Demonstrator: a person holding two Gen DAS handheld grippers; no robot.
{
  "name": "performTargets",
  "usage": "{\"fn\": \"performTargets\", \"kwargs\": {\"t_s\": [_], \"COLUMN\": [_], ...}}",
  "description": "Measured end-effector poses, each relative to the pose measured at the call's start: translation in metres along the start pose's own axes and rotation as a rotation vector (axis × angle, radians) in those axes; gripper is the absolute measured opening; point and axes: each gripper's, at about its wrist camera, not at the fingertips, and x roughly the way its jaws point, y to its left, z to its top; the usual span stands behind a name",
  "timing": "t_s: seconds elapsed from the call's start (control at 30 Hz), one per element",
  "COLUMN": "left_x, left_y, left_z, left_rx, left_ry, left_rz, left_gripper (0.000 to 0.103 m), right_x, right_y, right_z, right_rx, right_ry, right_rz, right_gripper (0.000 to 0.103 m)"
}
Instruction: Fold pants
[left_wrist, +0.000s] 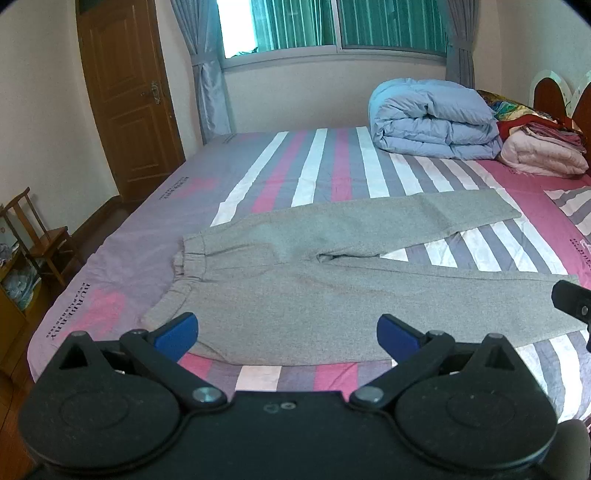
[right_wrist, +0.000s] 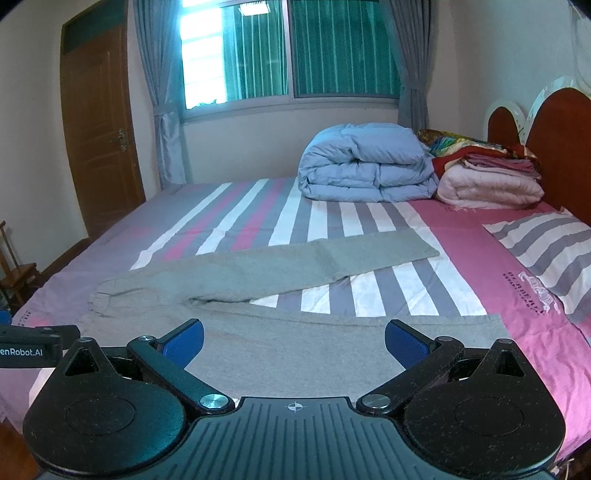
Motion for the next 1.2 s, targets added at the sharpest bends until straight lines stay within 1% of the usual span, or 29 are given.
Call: {"fn": "performTargets", "kwargs": {"t_s": [0.13, 0.47, 0.63, 0.83, 1.07, 1.2], "left_x": [0.002, 0.007, 0.008, 0.011, 0.032, 0.055], "left_y": [0.000, 0.000, 0.001, 0.001, 0.010, 0.022], "left_z": [0.001, 0.002, 0.002, 0.002, 0.006, 0.014], "left_rx": [0.006, 0.021, 0.004, 0.005, 0.011, 0.039], "left_ry": [-0.009, 0.011, 0.018, 0.021, 0.049, 0.069], "left_rz": [0.006, 0.012, -0.003, -0.001, 0.012, 0.046], "left_gripper": [0.097, 0.097, 0.097, 0.097, 0.097, 0.097], "right_x": [0.001, 0.008, 0.011, 0.013, 0.026, 0.042], "right_y": [0.001, 0.004, 0.003, 0.003, 0.003, 0.004], "right_z": [-0.001, 0.000, 0.000, 0.000, 0.000, 0.005], "right_rx": [0.001, -0.003, -0.001, -0.002, -0.022, -0.067], "right_ry": [0.003, 0.012, 0.015, 0.017, 0.033, 0.035], "right_rz": [0.003, 0.007, 0.005, 0.008, 0.025, 0.055], "right_gripper": [0.103, 0.103, 0.103, 0.103, 0.103, 0.103]}}
